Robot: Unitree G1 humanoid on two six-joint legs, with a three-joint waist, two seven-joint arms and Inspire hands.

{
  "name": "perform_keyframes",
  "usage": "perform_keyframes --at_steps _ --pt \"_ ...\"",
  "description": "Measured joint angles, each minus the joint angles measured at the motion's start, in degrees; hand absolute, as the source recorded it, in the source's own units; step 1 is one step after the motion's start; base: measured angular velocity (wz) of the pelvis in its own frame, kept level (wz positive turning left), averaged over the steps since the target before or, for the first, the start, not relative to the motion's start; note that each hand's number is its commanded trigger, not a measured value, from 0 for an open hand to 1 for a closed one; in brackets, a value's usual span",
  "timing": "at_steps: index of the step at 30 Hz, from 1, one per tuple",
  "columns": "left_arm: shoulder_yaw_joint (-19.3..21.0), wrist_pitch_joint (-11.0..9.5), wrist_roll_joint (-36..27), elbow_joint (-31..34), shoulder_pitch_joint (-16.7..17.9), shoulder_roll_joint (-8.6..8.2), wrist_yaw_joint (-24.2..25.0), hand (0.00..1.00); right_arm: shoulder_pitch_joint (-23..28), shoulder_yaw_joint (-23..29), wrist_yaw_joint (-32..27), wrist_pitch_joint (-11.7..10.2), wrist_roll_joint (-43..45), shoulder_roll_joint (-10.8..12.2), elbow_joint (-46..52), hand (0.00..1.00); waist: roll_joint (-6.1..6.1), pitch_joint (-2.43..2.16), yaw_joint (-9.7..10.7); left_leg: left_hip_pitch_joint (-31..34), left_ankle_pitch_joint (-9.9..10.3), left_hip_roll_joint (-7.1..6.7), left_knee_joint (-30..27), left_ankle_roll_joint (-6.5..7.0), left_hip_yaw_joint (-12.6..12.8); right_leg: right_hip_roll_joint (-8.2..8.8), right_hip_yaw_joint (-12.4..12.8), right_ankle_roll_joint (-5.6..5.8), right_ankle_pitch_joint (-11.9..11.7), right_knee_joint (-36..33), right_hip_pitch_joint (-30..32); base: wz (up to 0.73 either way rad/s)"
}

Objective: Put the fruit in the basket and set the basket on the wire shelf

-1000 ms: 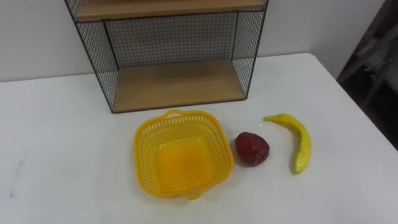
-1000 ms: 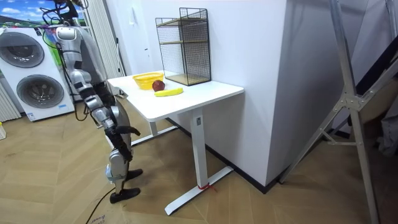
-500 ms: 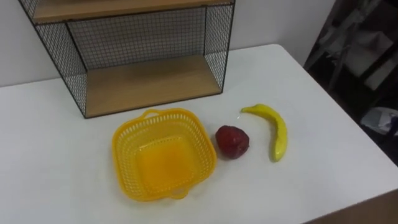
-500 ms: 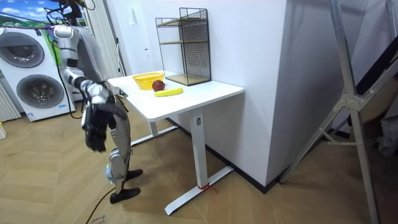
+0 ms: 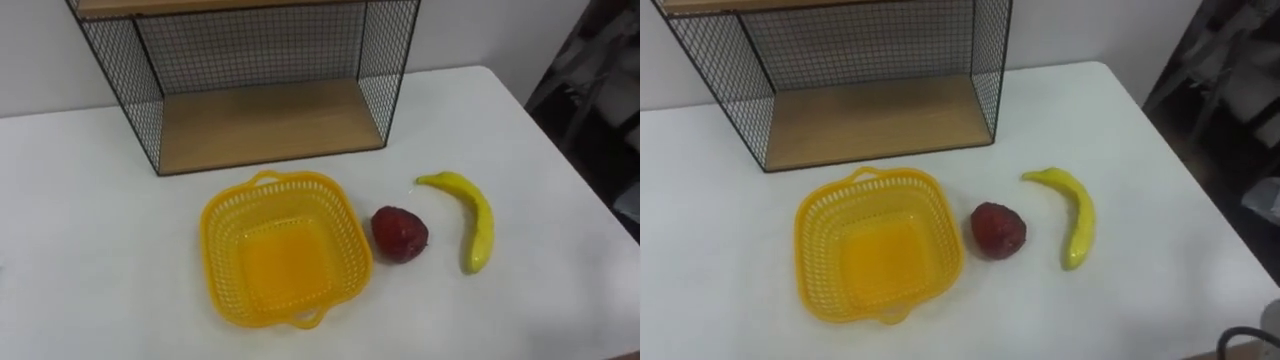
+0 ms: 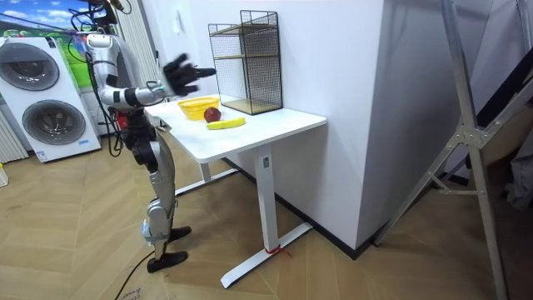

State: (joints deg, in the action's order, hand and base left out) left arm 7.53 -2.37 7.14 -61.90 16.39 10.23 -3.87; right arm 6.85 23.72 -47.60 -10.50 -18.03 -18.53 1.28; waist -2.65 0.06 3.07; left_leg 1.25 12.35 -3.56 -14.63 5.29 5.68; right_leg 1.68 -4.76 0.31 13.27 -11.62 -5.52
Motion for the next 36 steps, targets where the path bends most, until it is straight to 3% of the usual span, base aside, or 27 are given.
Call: perform_keyframes --at_steps 5,10,11,14,18,22,24,36 --pt "-2.8 0.7 0.3 0.1 -1.5 -0.03 1.0 0.00 -0.4 -8.9 12.5 1.3 0.3 -0.2 2.5 0.00 -0.40 0.17 -1.4 0.1 -0.1 0.06 0.0 -0.12 -0.1 -0.02 -0.2 0.00 0.0 0.0 0.0 0.00" --pt "-4.0 0.9 1.5 0.0 -1.8 0.22 1.8 0.00 -1.5 -13.9 21.6 3.0 0.2 -0.2 0.5 0.00 -0.93 0.47 -2.1 0.1 -0.1 -0.09 -0.7 -0.12 -0.7 0.04 -0.8 -0.01 0.0 0.0 -0.7 0.06" --pt "-4.5 1.0 1.6 0.0 -1.8 0.49 1.8 0.00 -1.6 -15.1 23.2 3.1 0.3 -0.2 -0.2 0.00 -1.24 0.76 -2.1 0.1 -0.1 -0.14 -0.9 -0.11 -1.2 0.05 -1.2 -0.01 0.0 0.0 -0.9 0.17" --pt "-4.9 1.6 2.6 -0.5 -1.8 0.67 2.0 0.00 -1.7 -17.3 27.3 3.8 0.4 -0.2 -0.9 0.00 -1.75 1.03 -3.0 0.3 -0.1 -0.10 -1.1 -0.11 -1.3 0.02 -1.4 -0.03 0.0 0.0 -0.8 0.04" --pt "-5.5 2.7 3.7 -0.7 -1.8 0.69 2.4 0.00 -1.8 -18.8 31.0 4.2 2.7 -0.2 -1.2 0.00 -1.47 0.88 -3.8 0.4 -0.1 -0.12 -1.1 -0.10 -1.7 0.04 -1.8 -0.02 -0.1 0.0 -0.6 0.04" --pt "-5.7 3.3 3.8 -0.7 -1.6 0.68 3.4 0.00 -3.1 -20.7 34.2 4.2 4.8 -0.2 -2.8 0.00 -0.82 0.25 -3.7 1.0 -0.1 -0.10 -1.3 -0.14 -2.0 0.00 -2.2 -0.03 -0.1 0.0 -0.7 0.06" --pt "-5.7 3.3 3.9 -0.5 -1.7 0.69 3.5 0.00 -3.6 -21.2 34.7 4.2 5.0 -0.2 -4.0 0.00 -0.65 0.15 -3.7 0.9 -0.1 -0.10 -1.4 -0.14 -2.1 0.02 -2.4 -0.03 -0.1 0.1 -1.0 0.05" --pt "-7.2 3.4 3.8 0.1 -2.4 0.98 5.0 0.00 -4.0 -25.0 41.5 5.2 5.4 -0.2 -10.0 0.00 -0.23 0.60 -4.2 0.6 -0.1 -0.10 -2.6 -0.11 -2.8 -0.02 -3.1 -0.21 -0.2 0.1 -1.6 0.02"
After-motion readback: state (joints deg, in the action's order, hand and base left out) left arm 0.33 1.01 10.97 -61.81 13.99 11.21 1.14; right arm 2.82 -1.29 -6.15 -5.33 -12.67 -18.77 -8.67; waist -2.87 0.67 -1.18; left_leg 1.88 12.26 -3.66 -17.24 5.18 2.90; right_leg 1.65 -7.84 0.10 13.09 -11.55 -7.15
